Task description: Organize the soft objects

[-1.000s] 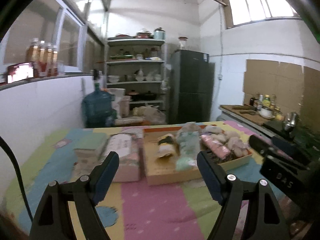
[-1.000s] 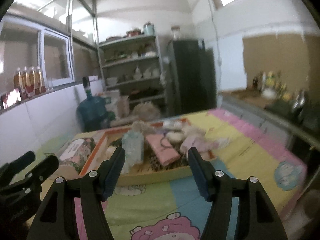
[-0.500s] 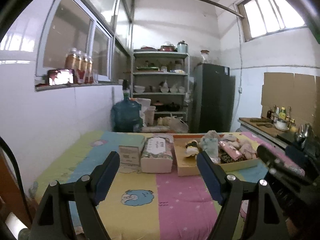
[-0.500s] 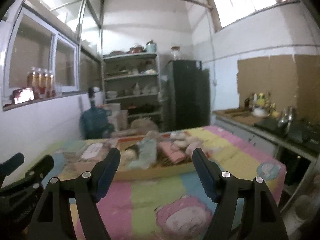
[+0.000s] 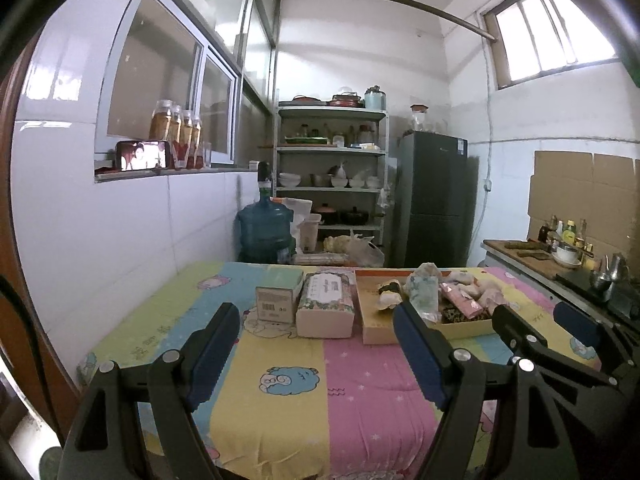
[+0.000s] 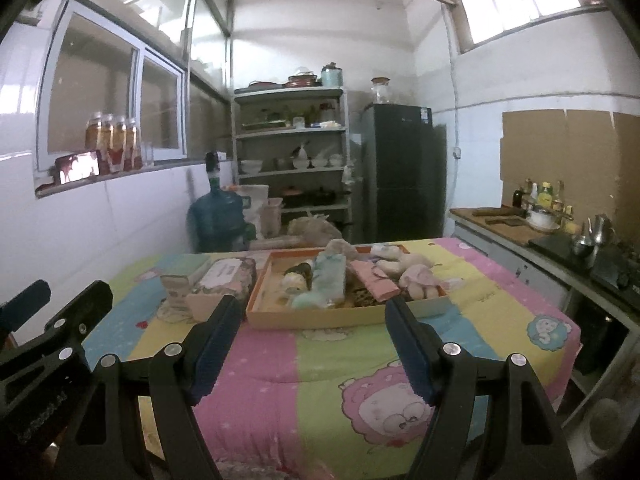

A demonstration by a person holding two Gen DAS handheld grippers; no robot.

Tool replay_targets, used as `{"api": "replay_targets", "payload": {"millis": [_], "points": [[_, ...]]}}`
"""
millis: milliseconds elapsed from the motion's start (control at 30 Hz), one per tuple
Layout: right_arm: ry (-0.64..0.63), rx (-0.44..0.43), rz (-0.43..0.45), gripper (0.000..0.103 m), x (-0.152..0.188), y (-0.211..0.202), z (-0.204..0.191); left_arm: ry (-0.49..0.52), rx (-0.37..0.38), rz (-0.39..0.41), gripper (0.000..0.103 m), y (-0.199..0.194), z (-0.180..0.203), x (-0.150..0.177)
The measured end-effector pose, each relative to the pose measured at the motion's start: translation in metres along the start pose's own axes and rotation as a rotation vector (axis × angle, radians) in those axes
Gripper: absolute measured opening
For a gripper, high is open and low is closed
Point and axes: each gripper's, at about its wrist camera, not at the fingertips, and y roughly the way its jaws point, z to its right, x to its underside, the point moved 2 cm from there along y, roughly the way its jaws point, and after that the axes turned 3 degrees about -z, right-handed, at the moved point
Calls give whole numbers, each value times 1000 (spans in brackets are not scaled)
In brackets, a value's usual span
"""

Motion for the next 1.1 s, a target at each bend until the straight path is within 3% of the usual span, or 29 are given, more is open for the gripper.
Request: {"api": "replay_targets", "payload": {"millis": [1100], "points": [[1,-3,10,76,-1,-2,2,6,11,1,79,-4,7,1]]}}
